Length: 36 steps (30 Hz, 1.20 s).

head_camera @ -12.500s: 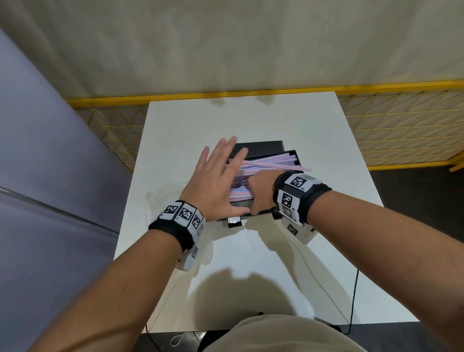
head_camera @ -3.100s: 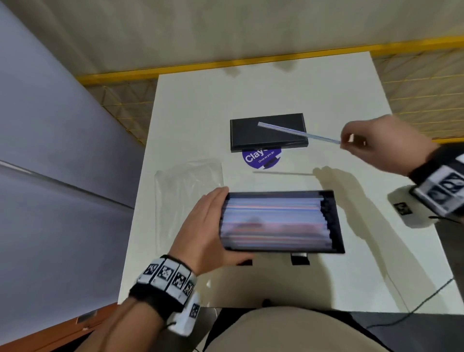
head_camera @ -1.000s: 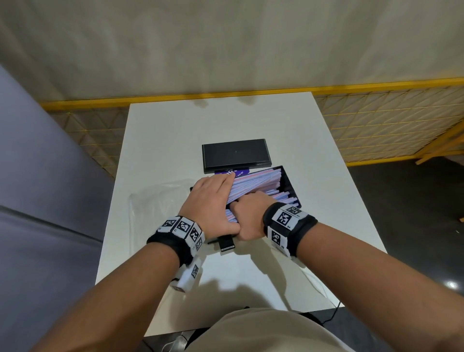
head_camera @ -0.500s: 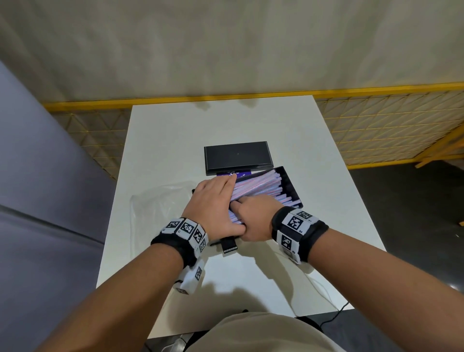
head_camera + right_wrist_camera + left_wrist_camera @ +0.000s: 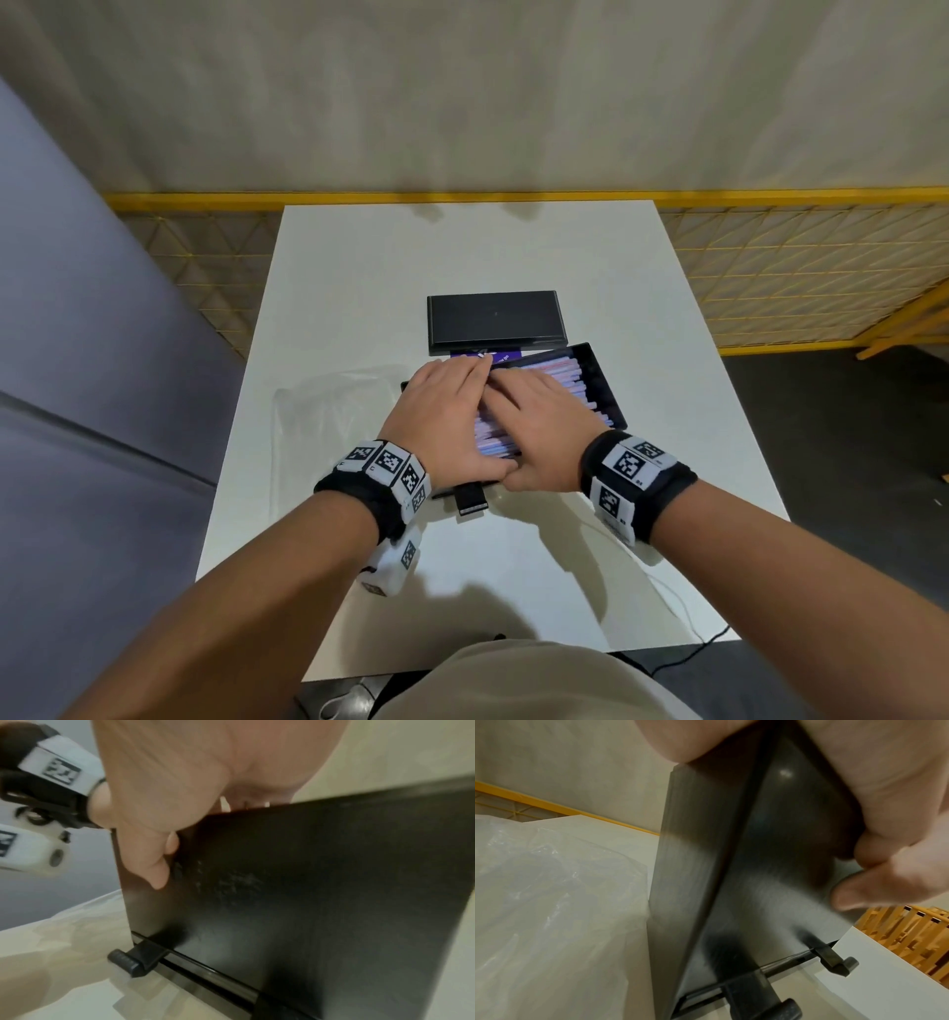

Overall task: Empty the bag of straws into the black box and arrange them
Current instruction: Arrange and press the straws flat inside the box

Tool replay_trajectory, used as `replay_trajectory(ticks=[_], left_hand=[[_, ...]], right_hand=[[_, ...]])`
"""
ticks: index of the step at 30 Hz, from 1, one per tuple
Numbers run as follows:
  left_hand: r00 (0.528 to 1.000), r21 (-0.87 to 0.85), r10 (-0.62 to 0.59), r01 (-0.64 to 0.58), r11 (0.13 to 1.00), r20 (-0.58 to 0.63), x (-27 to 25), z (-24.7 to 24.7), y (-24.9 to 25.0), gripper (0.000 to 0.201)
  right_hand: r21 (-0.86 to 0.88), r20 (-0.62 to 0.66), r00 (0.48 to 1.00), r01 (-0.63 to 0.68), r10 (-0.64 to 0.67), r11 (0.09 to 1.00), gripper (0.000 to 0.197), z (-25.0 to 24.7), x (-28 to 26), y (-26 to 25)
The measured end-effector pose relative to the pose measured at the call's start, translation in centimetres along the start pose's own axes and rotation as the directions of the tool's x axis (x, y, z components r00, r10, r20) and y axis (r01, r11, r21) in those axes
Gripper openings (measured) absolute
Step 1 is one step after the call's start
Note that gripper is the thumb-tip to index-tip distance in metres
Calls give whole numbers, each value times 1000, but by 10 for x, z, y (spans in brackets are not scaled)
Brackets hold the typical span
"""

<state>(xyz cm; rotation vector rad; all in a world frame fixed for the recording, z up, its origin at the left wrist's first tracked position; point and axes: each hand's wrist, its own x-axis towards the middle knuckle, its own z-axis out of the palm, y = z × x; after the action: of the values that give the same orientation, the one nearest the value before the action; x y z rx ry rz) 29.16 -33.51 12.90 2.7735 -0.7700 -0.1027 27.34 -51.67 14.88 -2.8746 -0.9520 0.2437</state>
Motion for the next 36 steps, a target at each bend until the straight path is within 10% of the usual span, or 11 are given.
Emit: replay_trajectory(ticks=[25,36], left_hand=[[1000,13,8,-8,1000,10,-1,-2,1,119],[999,15,21,-22,1000,40,0,-2,0,118]], right_hand=[[-9,264,952,-159,156,987,58,-2,20,-2],[-74,171,974,-136,147,988,57,2,12,-4]])
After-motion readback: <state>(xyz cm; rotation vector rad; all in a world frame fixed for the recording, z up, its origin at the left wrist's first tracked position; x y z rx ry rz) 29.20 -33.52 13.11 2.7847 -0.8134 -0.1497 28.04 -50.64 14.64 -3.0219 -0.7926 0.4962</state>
